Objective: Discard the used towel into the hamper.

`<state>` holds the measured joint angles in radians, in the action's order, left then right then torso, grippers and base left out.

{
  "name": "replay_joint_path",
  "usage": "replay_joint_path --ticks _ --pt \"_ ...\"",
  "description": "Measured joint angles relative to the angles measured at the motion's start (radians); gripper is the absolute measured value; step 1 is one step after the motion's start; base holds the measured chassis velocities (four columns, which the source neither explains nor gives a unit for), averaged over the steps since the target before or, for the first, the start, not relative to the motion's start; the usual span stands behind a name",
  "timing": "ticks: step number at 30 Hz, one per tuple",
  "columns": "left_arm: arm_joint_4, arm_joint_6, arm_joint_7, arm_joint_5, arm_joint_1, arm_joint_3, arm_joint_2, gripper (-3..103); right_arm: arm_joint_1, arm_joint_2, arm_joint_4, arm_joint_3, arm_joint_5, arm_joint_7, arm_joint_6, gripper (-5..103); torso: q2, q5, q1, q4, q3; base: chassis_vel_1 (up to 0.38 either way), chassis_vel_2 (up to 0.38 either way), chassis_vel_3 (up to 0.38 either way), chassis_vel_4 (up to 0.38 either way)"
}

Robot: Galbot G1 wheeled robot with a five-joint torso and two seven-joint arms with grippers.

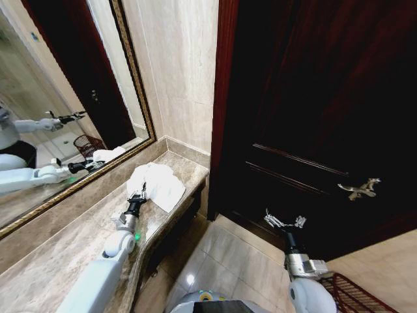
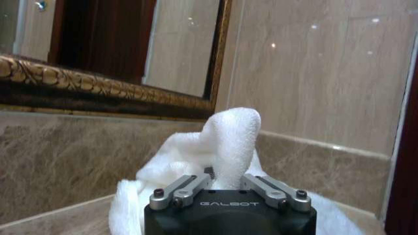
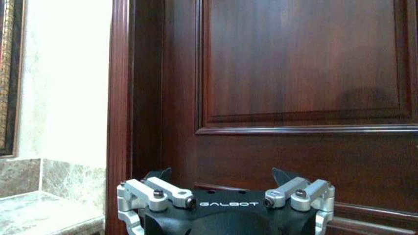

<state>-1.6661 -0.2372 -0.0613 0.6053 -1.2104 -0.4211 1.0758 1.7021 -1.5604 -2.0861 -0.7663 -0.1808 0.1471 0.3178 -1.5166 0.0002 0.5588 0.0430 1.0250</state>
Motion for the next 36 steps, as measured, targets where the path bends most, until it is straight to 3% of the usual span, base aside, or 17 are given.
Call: replay_joint_path --ticks 10,17,26,36 --pt "-0.1 -0.013 -0.01 -0.037 -0.086 -0.032 0.06 7 0.001 0.006 -0.017 -0.003 -0.018 0.006 -0.016 100 0.0 0.0001 0.0 0.0 0.0 0.0 0.0 0.0 0.0" --pt "-0.221 -0.074 0.043 -0.132 -0.194 -0.089 0.111 7 -0.008 0.008 -0.047 -0.014 -0.07 -0.021 -0.03 100 0.0 -0.0001 0.0 0.0 0.0 0.0 0.0 0.0 0.0" --pt "-0.372 -0.11 0.085 -0.155 -0.304 -0.124 0.13 7 -0.001 0.008 -0.071 -0.034 -0.101 -0.028 -0.015 100 0.0 -0.0002 0.0 0.0001 0.0 0.0 0.0 0.0 0.0" --pt "-0.516 -0.182 0.187 -0.182 -0.412 -0.142 0.133 7 0.013 0.001 -0.069 -0.044 -0.104 -0.024 0.019 100 0.0 -0.0001 0.0 0.0 0.0 0.0 0.0 0.0 0.0"
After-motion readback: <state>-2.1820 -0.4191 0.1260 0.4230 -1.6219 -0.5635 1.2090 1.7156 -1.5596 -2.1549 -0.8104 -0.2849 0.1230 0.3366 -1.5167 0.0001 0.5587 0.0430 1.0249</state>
